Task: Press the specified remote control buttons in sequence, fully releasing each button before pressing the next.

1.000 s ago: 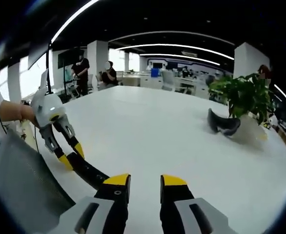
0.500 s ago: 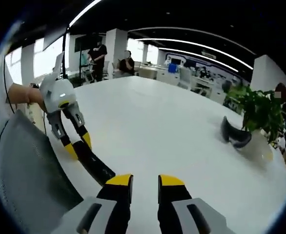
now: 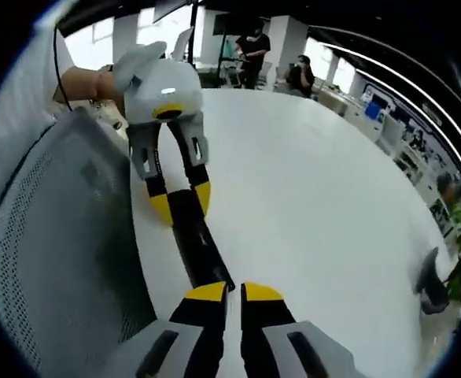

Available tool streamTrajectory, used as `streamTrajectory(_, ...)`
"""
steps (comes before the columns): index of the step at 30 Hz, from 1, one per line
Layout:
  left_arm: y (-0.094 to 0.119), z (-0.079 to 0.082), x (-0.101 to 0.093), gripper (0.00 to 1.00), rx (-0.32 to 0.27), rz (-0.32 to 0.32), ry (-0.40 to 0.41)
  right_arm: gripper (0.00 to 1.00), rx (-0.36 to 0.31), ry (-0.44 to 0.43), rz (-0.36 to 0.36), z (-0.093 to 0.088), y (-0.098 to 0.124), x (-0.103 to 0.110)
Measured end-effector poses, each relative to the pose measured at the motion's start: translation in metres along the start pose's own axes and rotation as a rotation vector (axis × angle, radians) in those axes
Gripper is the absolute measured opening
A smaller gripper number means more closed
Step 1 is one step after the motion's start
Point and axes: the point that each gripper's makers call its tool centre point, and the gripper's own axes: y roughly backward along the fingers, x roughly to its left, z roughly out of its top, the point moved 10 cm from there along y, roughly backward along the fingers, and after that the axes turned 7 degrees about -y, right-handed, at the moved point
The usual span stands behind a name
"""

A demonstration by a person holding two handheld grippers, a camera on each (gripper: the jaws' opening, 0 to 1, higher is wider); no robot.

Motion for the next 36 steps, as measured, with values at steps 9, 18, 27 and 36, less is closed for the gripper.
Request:
streamTrajectory(9, -0.001, 0.001, 0.000, 0.24, 0.007, 0.005, 0.012, 0.00, 0.049, 0.052, 0.044, 0.002, -0.015, 0.000)
streamTrajectory(18, 0.000, 0.001, 0.000, 0.24, 0.007, 0.002, 0.008, 0.00, 0.108, 0.078, 0.086, -0.003, -0.022, 0.001)
streamTrajectory(27, -0.001, 0.002, 0.001, 0.24, 0.020, -0.010, -0.008, 0.00, 0.128, 0.123, 0.081, 0.002, -0.029, 0.003)
streamTrajectory(36, 0.000, 0.002, 0.002, 0.24, 0.015, -0.020, -0.022, 0.00, 0.232, 0.108, 0.083, 0.010, -0.031, 0.002)
